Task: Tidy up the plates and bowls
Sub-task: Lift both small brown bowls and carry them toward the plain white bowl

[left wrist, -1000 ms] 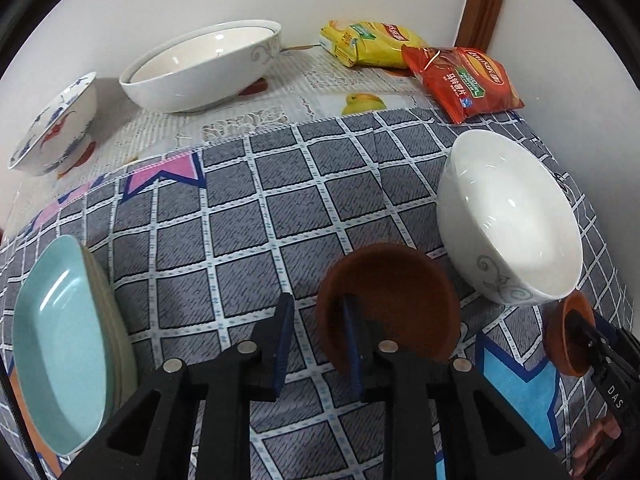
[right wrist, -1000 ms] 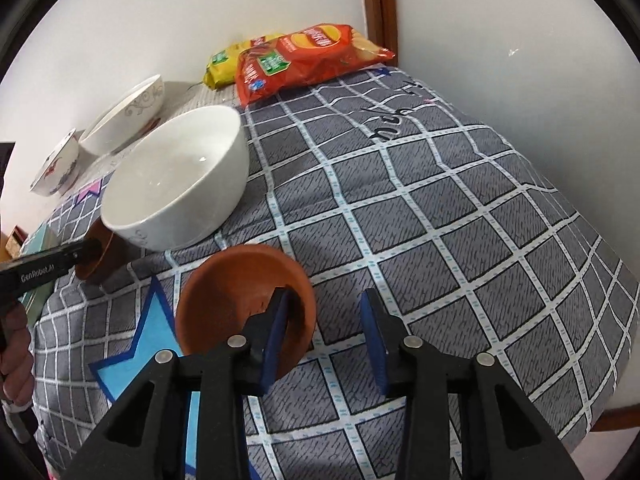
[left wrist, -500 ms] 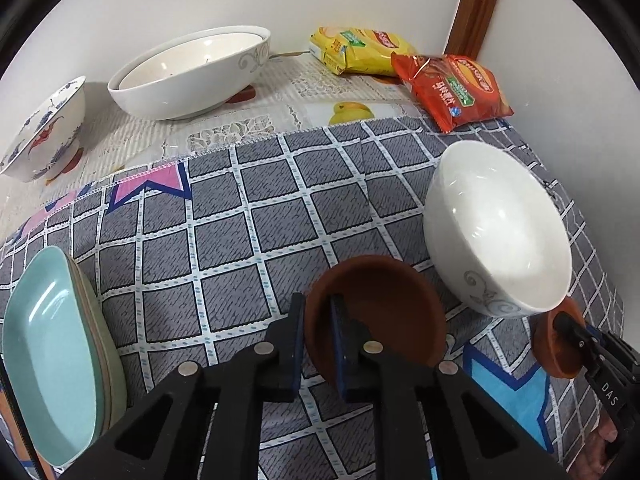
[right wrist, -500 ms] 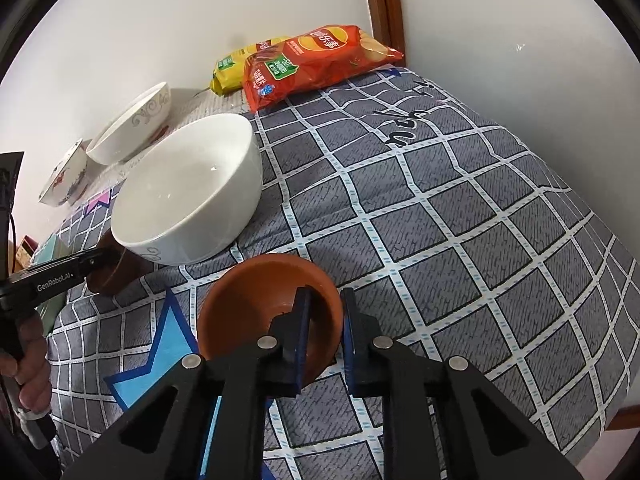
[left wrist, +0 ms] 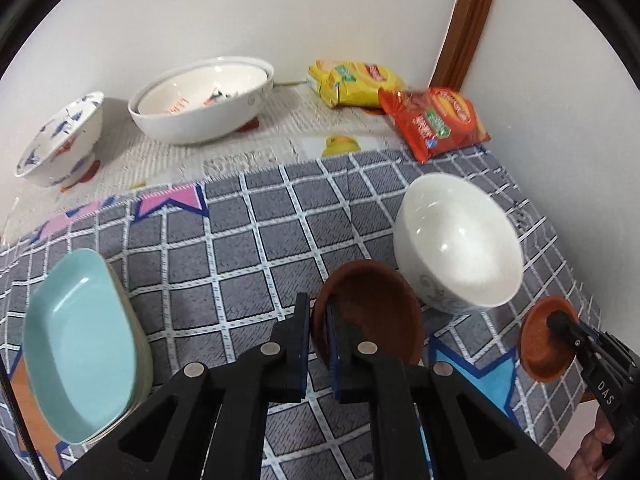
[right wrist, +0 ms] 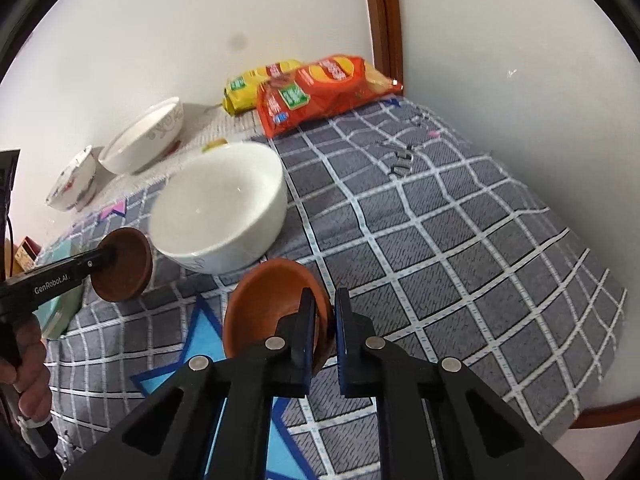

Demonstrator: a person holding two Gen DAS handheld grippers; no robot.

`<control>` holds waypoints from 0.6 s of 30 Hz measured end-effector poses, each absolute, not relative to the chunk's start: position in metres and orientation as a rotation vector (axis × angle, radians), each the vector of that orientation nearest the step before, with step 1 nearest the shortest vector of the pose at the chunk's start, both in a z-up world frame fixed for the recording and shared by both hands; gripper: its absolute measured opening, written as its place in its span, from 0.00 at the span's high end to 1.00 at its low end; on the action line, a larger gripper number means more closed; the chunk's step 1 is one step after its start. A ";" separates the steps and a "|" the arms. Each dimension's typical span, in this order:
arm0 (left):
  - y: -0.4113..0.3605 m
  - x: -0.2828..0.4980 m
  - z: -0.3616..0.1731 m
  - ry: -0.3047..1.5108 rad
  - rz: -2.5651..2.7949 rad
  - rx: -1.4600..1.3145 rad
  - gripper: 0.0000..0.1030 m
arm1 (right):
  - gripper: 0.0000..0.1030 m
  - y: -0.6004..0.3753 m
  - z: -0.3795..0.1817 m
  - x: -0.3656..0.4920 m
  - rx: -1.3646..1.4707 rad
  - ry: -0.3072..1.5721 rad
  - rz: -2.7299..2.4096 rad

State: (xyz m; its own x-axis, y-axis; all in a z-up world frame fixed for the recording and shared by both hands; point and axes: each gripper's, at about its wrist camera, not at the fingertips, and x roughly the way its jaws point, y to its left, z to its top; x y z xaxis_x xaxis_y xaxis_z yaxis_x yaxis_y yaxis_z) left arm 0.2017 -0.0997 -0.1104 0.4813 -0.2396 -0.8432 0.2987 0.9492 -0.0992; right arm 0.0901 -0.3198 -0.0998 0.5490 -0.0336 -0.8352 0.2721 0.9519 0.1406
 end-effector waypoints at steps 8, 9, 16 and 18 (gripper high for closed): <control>-0.078 0.183 -0.073 0.953 -0.328 0.059 0.92 | 0.91 -0.321 -0.063 0.085 0.304 0.934 -0.223; -0.075 0.181 -0.069 0.947 -0.324 0.060 0.92 | 0.91 -0.321 -0.060 0.085 0.309 0.936 -0.227; -0.054 0.173 -0.049 0.914 -0.301 0.051 0.92 | 0.91 -0.311 -0.043 0.085 0.303 0.921 -0.251; -0.050 0.170 -0.045 0.909 -0.296 0.049 0.92 | 0.91 -0.307 -0.039 0.085 0.299 0.917 -0.249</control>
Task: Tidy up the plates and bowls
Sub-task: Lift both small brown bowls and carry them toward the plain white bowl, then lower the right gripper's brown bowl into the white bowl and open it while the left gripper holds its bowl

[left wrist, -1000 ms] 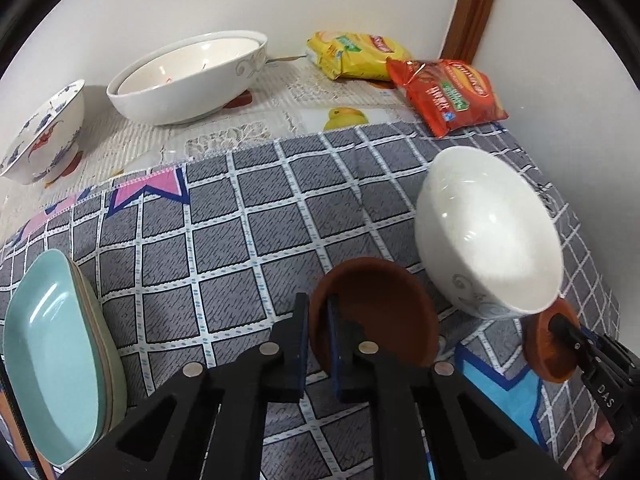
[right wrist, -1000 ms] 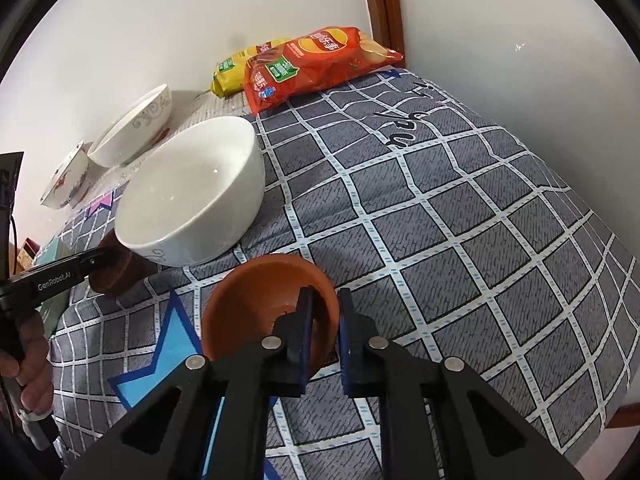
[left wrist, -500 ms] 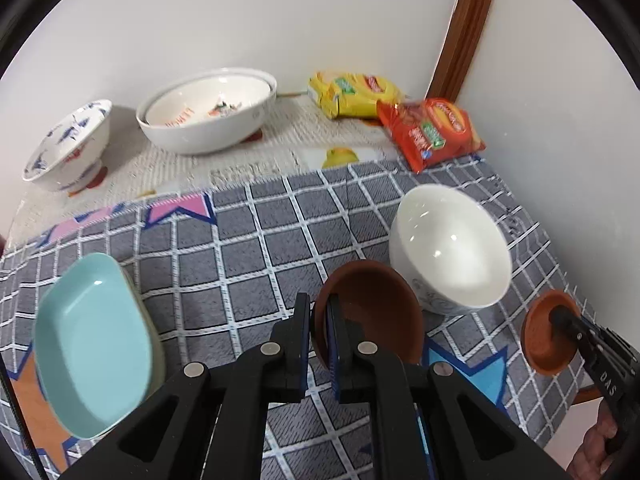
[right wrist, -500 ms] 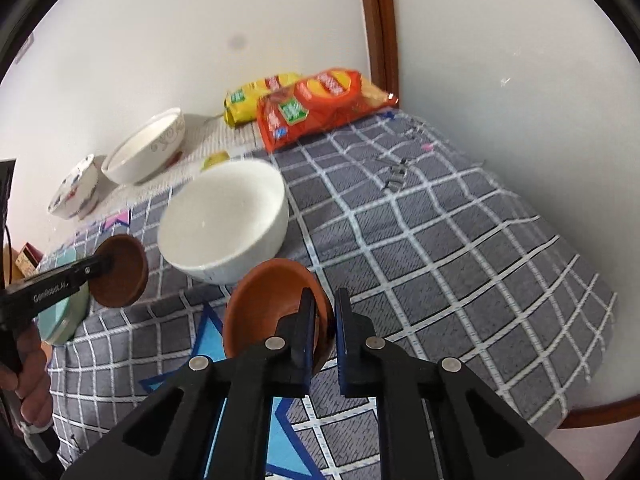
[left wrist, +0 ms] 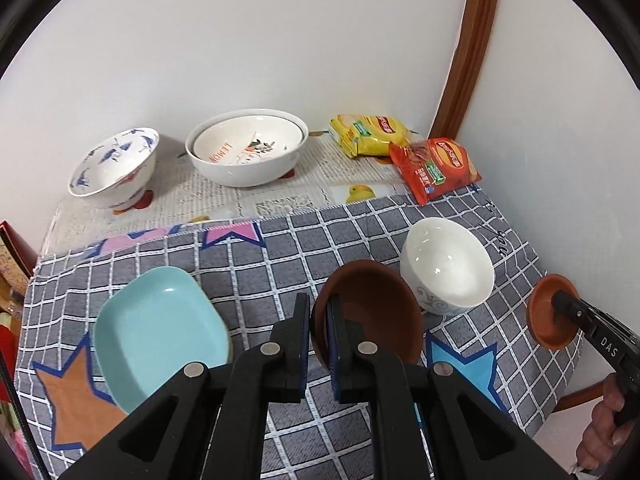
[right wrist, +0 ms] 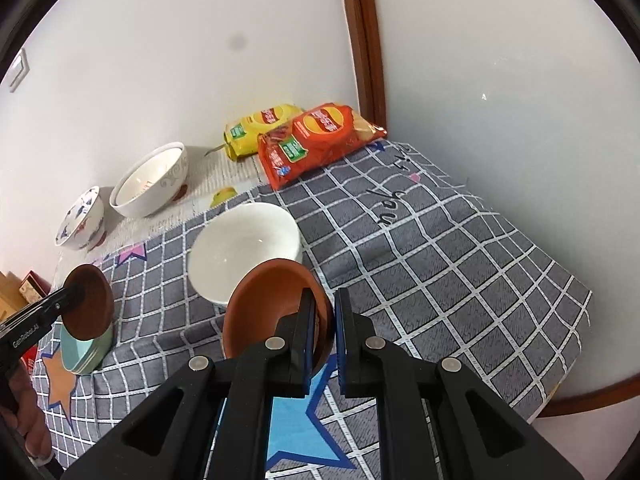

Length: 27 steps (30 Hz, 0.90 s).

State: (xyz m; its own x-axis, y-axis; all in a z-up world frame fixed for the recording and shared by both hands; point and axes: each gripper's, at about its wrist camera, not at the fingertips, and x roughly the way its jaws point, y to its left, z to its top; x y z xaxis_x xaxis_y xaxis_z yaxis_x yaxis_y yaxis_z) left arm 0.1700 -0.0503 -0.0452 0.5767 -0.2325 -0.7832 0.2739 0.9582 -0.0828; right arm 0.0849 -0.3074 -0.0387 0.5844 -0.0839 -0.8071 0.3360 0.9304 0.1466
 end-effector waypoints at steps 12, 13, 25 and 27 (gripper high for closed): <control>-0.038 0.165 -0.036 0.900 -0.282 0.048 0.92 | 0.91 -0.289 -0.024 0.091 0.281 0.901 -0.226; -0.038 0.166 -0.037 0.902 -0.278 0.046 0.92 | 0.91 -0.288 -0.025 0.093 0.279 0.902 -0.222; -0.029 0.182 -0.049 0.914 -0.240 0.042 0.92 | 0.91 -0.283 -0.046 0.126 0.261 0.932 -0.185; -0.028 0.185 -0.051 0.914 -0.239 0.044 0.92 | 0.91 -0.283 -0.050 0.133 0.257 0.933 -0.182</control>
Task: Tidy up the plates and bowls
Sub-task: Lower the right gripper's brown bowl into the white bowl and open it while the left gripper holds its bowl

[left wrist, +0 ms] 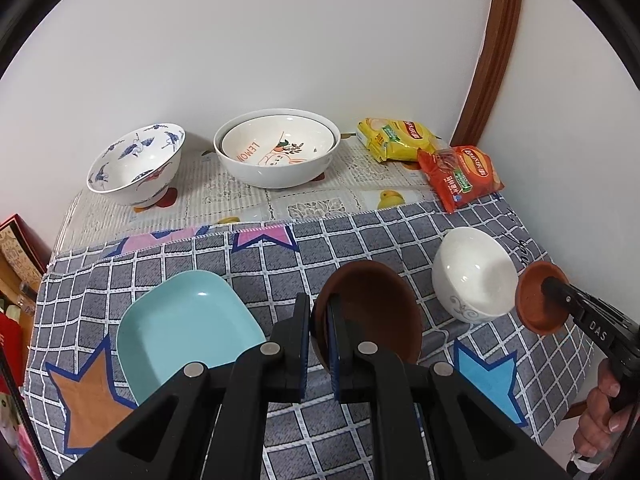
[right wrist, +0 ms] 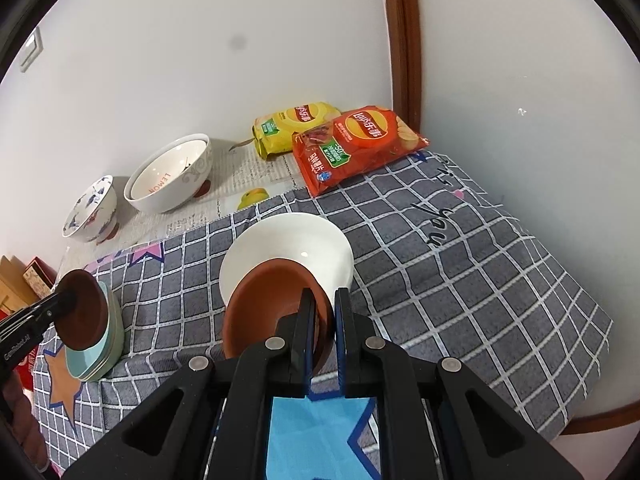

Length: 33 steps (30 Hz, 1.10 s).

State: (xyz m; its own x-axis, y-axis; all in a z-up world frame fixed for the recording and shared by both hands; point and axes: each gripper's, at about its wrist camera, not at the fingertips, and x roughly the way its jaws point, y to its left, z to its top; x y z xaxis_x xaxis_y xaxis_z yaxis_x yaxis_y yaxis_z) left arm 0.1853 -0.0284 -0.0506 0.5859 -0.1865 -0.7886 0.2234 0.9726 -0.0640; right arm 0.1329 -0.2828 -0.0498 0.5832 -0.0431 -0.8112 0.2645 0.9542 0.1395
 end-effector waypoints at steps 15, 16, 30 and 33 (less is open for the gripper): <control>-0.043 0.219 -0.064 0.933 -0.231 0.067 0.92 | 0.91 -0.279 -0.089 0.183 0.202 0.983 -0.149; -0.043 0.221 -0.066 0.936 -0.234 0.064 0.92 | 0.91 -0.278 -0.091 0.185 0.193 0.985 -0.146; -0.052 0.236 -0.087 0.959 -0.243 0.075 0.92 | 0.91 -0.267 -0.115 0.208 0.101 1.017 -0.121; -0.054 0.237 -0.090 0.967 -0.253 0.072 0.92 | 0.91 -0.268 -0.116 0.210 0.098 1.015 -0.121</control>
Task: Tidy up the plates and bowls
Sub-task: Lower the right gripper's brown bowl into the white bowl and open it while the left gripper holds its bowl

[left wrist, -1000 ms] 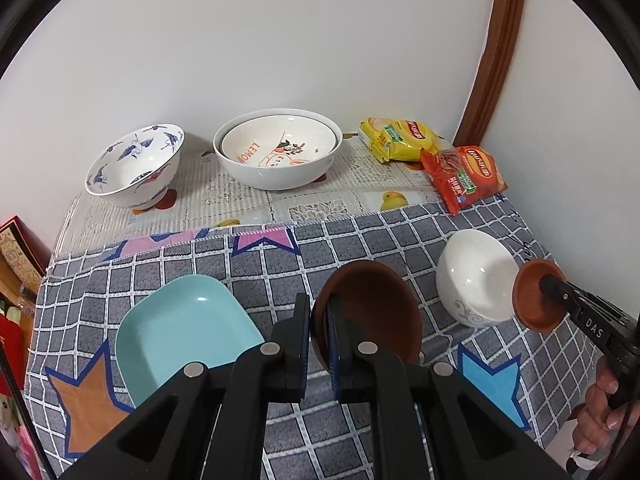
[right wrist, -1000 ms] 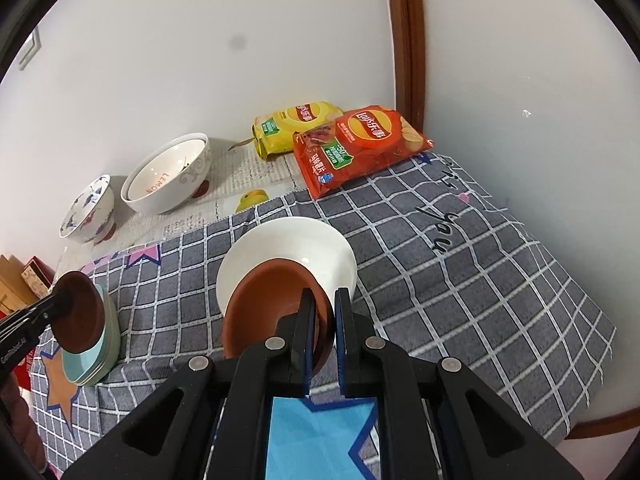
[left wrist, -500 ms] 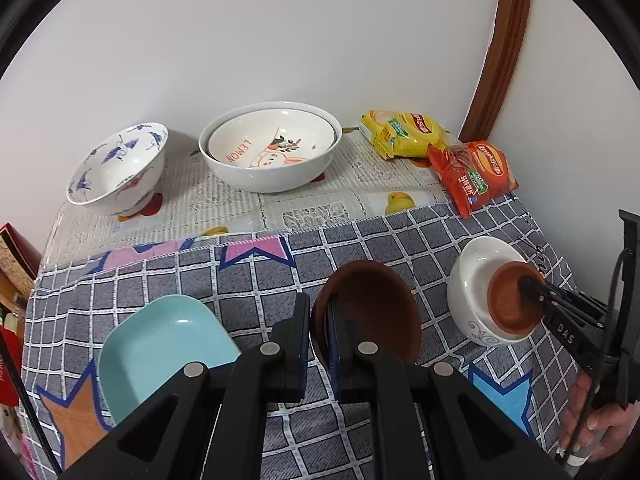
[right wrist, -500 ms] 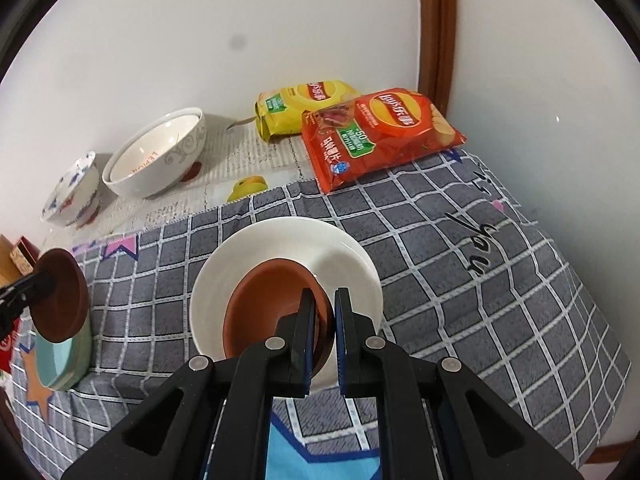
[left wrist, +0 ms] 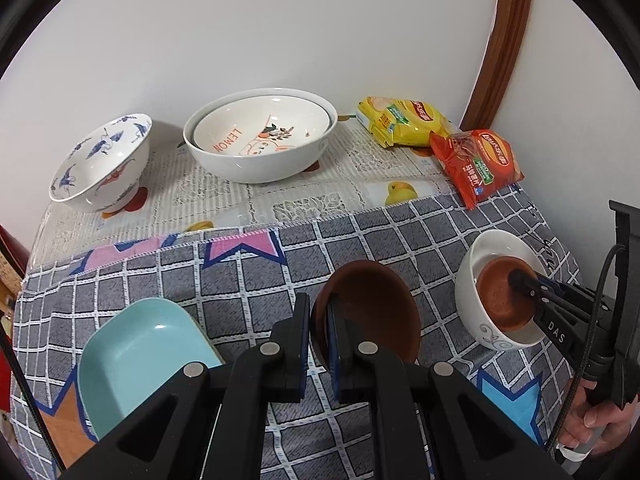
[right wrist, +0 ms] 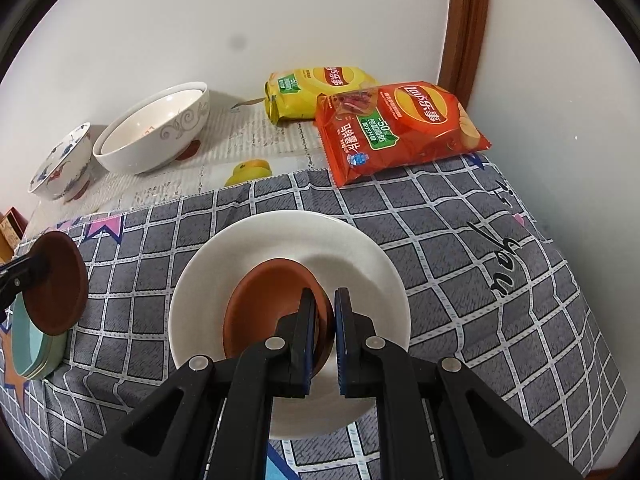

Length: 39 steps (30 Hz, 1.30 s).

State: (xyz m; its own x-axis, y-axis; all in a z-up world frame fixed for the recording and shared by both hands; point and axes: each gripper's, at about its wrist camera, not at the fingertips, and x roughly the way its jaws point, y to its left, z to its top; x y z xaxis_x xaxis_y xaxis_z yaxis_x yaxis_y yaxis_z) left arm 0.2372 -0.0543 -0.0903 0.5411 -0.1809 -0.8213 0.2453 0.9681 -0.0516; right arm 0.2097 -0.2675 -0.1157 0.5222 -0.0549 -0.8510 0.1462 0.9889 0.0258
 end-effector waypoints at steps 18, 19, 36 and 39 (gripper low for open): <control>-0.051 0.240 -0.093 0.967 -0.255 0.065 0.92 | 0.91 -0.264 -0.129 0.223 -0.028 1.081 -0.139; -0.050 0.240 -0.092 0.964 -0.252 0.066 0.92 | 0.91 -0.264 -0.130 0.224 -0.042 1.085 -0.145; -0.032 0.236 -0.089 0.969 -0.245 0.037 0.91 | 0.85 -0.253 -0.136 0.228 -0.118 1.139 -0.160; -0.027 0.234 -0.085 0.962 -0.241 0.036 0.91 | 0.85 -0.254 -0.136 0.229 -0.116 1.145 -0.164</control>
